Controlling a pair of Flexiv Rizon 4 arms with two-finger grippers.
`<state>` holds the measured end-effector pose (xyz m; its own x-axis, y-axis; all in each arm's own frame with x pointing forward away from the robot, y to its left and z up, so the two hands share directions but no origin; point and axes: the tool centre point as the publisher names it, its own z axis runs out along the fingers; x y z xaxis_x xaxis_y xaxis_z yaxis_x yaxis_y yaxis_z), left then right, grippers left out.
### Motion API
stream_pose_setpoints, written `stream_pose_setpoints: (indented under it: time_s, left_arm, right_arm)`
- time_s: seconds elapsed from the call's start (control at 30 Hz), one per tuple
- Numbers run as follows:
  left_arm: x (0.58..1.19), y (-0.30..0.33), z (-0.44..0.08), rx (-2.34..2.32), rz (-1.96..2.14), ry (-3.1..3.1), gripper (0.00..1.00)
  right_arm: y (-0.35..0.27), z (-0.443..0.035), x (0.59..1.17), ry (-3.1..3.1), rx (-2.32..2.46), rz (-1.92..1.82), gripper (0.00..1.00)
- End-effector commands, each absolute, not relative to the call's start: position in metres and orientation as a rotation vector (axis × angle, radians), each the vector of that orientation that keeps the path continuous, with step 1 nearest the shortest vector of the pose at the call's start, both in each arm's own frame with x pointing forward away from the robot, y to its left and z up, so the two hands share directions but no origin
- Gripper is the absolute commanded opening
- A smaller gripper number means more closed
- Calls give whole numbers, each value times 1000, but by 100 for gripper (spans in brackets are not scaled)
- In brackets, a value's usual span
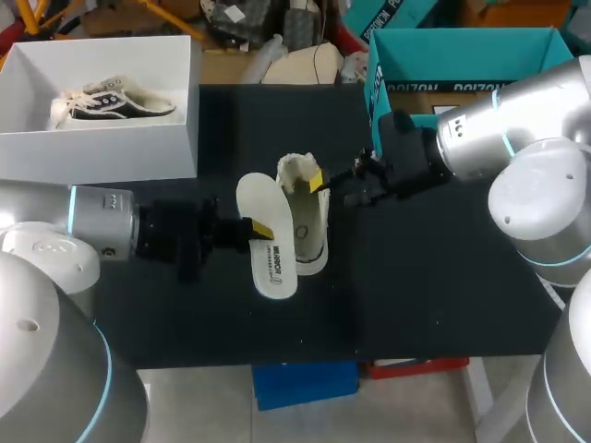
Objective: Take the shoe out of the shoebox, open the shoe tongue, remove and reinsert the insole, then place the shoe into the shoebox
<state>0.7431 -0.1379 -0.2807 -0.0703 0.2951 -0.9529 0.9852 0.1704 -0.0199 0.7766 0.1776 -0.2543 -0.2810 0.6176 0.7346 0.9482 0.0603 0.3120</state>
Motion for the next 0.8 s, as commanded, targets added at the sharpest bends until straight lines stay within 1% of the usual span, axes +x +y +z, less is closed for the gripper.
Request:
stream_pose_setpoints:
  time_s: [0.03, 0.23, 0.5, 0.8]
  left_arm:
    - [743, -139, -280, 1282, -953, 1545, 0]
    - [731, -131, -291, 1412, -1022, 1658, 0]
    - [717, -133, -291, 1446, -1127, 1672, 0]
    - [711, -138, -293, 1460, -1159, 1679, 0]
  right_arm:
    - [178, -254, 777, -1976, -1570, -1053, 100]
    - [166, -260, 755, -2152, -1610, -899, 100]
    - [139, -266, 718, -2093, -1769, -904, 100]
    - [115, -268, 697, -2045, -1895, -929, 100]
